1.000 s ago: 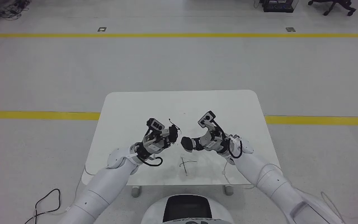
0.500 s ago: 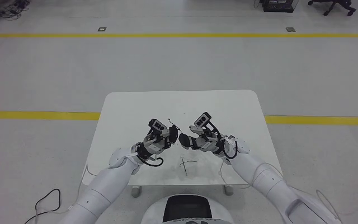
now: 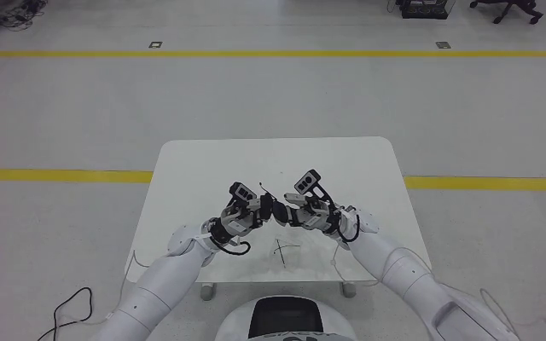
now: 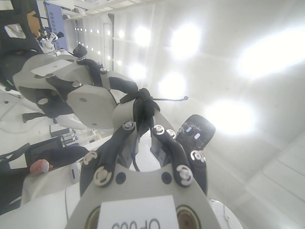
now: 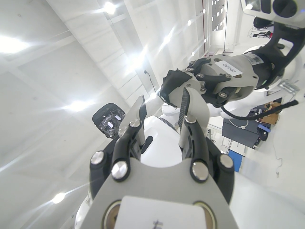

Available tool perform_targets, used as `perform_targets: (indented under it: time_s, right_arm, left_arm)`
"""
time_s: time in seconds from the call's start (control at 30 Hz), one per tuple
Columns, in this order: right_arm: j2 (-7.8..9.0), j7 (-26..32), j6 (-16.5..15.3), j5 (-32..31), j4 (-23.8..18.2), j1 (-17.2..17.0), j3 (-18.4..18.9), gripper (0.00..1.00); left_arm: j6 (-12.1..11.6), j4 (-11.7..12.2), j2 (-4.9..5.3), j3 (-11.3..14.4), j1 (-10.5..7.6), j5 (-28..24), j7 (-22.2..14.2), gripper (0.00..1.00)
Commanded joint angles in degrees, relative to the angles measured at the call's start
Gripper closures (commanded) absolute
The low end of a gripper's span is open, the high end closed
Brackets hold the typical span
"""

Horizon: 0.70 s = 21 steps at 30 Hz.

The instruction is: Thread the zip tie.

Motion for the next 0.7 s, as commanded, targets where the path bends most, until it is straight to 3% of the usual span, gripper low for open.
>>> perform_targets:
  time_s: [0.0,0.47,0.67]
  right_arm:
    - [-0.06,0.0,-0.26,-0.17,-0.09,-0.04,0.09,0.71]
    - [-0.04,0.0,-0.67,-1.58,-1.2,-0.74,1.66,0.78]
    - [0.01,0.0,-0.67,-2.35,-1.84,-1.36,2.84,0.87]
  left_arm:
    - [0.09,0.03,-0.05,-0.07,0.01,0.07,-0.03,1.0]
    - [0.31,0.28,-0.36,-0.66,0.18,0.53,0.19,1.0]
    - [0.5,0.38,-0.48,-0.85,0.16,0.87,0.21,1.0]
